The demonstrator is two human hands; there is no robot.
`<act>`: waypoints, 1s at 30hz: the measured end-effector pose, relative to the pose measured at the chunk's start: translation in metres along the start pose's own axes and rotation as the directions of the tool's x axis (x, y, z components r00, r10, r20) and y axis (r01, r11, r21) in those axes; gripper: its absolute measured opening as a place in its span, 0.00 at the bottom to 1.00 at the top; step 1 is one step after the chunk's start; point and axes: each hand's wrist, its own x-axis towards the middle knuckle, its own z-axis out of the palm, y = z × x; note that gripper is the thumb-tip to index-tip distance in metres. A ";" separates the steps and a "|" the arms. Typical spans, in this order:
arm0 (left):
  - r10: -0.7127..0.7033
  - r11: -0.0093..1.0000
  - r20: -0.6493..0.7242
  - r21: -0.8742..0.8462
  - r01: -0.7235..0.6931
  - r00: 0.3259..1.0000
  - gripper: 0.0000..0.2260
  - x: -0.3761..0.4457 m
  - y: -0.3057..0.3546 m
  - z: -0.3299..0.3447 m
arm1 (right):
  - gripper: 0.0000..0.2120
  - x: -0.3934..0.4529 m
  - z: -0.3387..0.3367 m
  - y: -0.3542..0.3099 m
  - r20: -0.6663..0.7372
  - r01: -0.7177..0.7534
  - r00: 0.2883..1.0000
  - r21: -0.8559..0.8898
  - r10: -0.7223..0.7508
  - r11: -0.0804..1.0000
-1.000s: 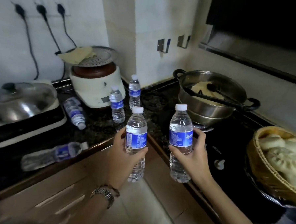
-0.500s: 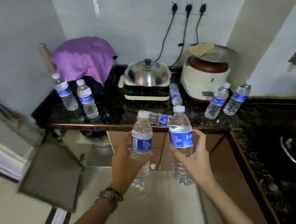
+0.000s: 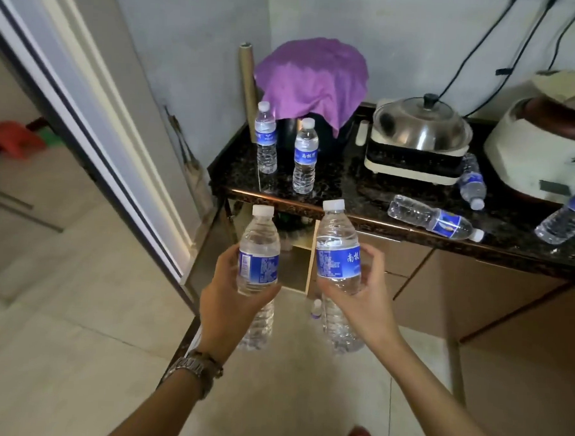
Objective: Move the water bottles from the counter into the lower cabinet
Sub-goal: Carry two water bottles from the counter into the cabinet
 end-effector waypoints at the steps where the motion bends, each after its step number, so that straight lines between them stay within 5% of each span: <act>1: -0.004 1.000 -0.015 0.007 0.004 1.000 0.34 0.001 -0.004 -0.005 | 0.35 0.002 0.007 -0.001 0.013 -0.002 1.000 -0.003 0.002 1.000; 18: -0.145 0.986 -0.120 0.058 0.153 0.982 0.34 0.087 -0.022 0.044 | 0.35 0.130 0.033 0.020 0.110 -0.133 0.985 -0.016 0.134 0.991; 30: -0.220 0.975 -0.074 -0.008 0.220 0.973 0.35 0.143 -0.067 0.096 | 0.34 0.195 0.062 0.068 0.103 -0.207 0.972 -0.065 0.213 0.976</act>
